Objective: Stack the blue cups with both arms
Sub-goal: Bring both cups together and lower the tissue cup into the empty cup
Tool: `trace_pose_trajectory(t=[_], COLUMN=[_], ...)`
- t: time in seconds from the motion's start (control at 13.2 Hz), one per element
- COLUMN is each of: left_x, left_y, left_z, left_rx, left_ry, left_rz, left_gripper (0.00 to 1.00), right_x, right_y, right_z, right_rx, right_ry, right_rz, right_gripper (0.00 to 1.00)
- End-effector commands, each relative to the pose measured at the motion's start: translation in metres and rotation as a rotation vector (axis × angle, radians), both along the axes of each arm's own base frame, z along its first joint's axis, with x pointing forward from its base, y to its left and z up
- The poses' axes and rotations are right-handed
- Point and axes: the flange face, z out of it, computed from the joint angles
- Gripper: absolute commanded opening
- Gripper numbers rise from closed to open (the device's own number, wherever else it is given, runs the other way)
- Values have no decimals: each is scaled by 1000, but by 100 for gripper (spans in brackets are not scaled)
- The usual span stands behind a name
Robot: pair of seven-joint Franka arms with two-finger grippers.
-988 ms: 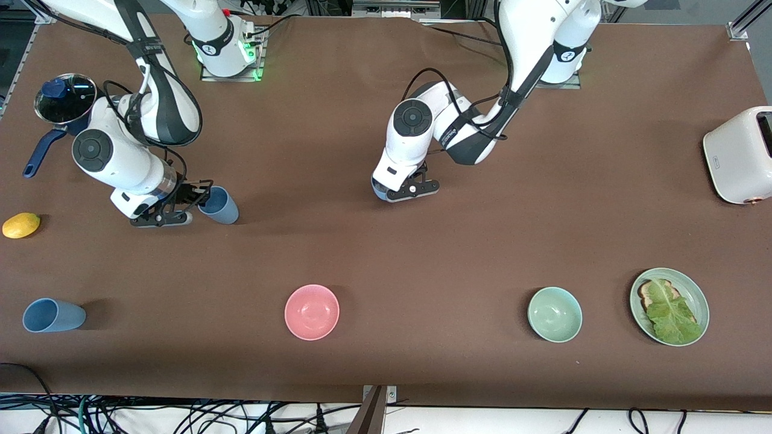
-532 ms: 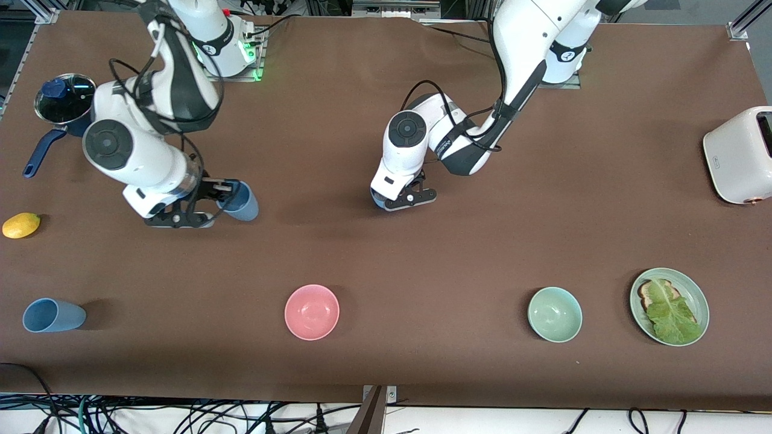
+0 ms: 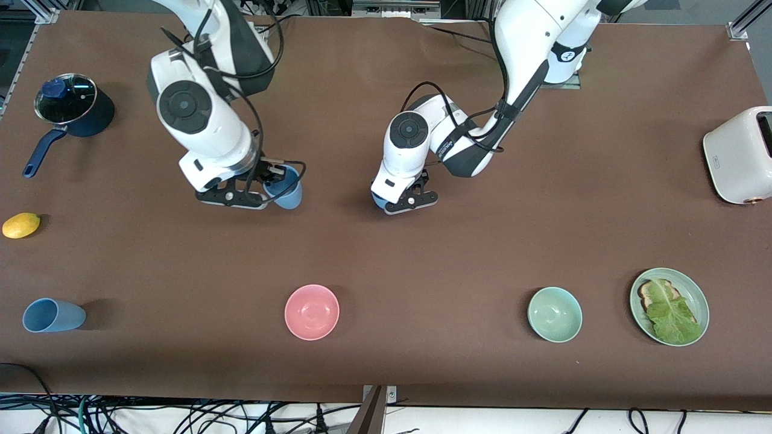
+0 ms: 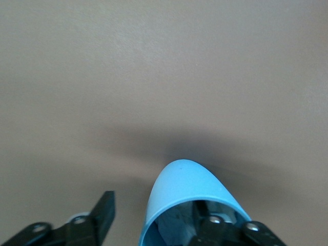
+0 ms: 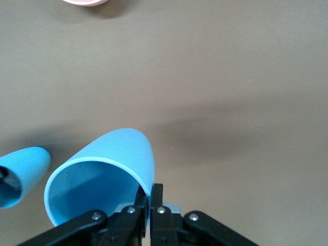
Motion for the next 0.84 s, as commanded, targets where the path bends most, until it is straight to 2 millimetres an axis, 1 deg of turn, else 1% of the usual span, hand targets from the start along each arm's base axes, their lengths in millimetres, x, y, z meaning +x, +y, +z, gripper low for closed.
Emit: trace_pose_trajectory(t=[0.0,0.15,0.23,0.3,0.38,0.46,0.53,0.61,0.76], left_x=[-3,-8,-15,-21,-21,-24,-22,-16,-8], left_y=[2,9,10,9,12,13,17,26,43], left_z=[22,39,45,56,63,73,82,94,124], left_rx=[54,103,127,134,131,129,135,119,97], left_ry=[-8,29,54,71,93,104,104,113,104], left_rz=[5,7,2,-2,9,11,12,30,53], left_gripper=[79,81,82,83,83,84,84,84,85], right_x=[-6,-10,-12,-13,-16,-18,-20,-19,-22], right_y=[40,64,67,69,76,90,103,114,131], right_z=[7,7,6,6,2,-2,-6,-6,-13], right_rx=[-4,-3,-5,-6,-11,-14,-16,-12,-15], right_ry=[-3,-11,-10,-11,-7,-8,-10,-15,-16], right_rz=[-51,-66,-72,-80,-91,-108,-119,-130,-140], right_gripper=[0,0,0,0,0,0,0,0,0])
